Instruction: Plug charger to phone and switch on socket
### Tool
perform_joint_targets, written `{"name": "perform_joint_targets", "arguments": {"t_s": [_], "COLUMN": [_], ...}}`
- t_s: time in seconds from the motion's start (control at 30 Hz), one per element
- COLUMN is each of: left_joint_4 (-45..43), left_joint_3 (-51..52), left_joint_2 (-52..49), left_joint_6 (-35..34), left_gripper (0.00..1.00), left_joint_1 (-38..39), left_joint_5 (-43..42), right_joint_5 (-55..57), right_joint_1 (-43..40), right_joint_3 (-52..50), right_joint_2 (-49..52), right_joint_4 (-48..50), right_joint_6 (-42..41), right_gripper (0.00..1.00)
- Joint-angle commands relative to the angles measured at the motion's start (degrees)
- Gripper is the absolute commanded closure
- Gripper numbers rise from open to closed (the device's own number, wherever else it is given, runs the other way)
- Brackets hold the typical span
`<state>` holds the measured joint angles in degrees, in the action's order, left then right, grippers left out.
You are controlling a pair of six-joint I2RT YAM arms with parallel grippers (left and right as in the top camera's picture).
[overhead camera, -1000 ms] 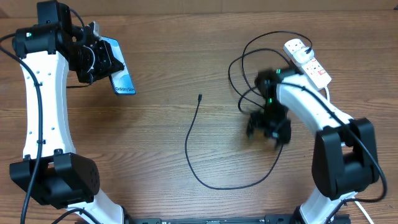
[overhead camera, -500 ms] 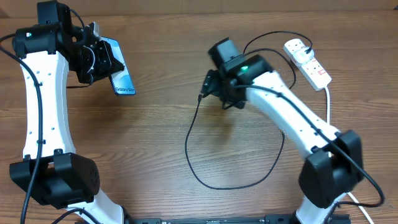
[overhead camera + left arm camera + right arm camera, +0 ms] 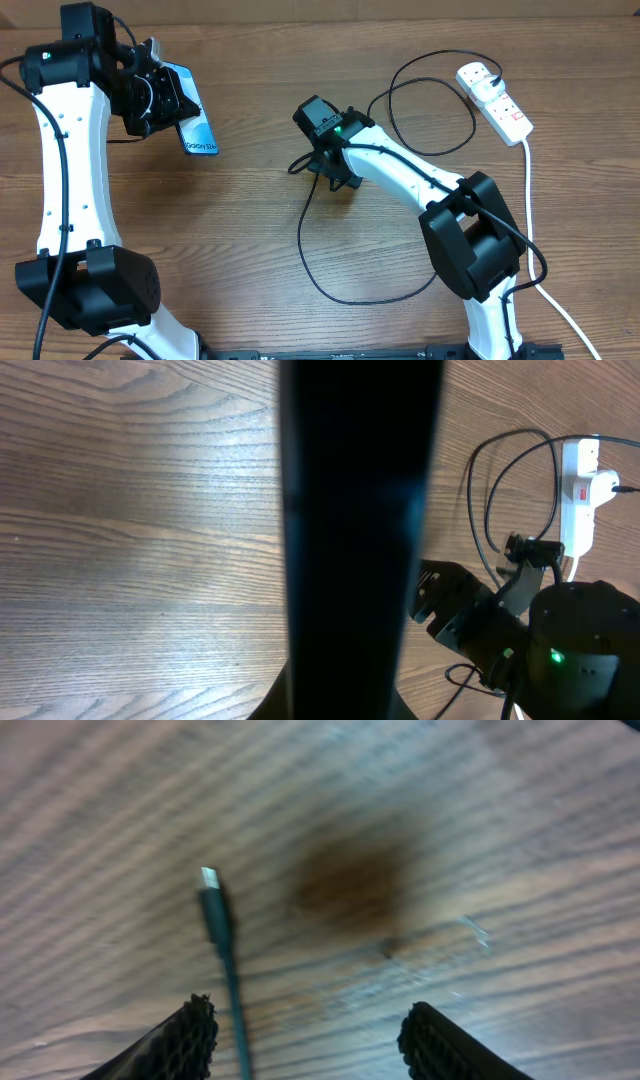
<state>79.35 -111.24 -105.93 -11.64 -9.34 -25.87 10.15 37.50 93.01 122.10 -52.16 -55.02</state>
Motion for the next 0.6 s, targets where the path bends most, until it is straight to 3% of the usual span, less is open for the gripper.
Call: {"name": "perform_joint_targets", "arguments": {"t_s": [0.0,0.57], "left_joint_4": [-0.07,-0.07], "left_joint_3": [-0.57,-0.57], "left_joint_2": [0.15,0.15], "left_joint_6": [1.14,1.14], "left_gripper": [0.96,0.96], "left_joint_1": [0.0,0.0], "left_joint_5": [-1.18,-1.16], "right_joint_5": [2.27,2.32], "right_joint_1": [0.57,0.7], "right_joint_3": [0.7,0.72], "right_joint_2": [-0.2,5.99], "right_joint_4": [1.88,1.36], "right_joint_6": [2.89,4.48], "right_gripper": [0.42,0.42]}}
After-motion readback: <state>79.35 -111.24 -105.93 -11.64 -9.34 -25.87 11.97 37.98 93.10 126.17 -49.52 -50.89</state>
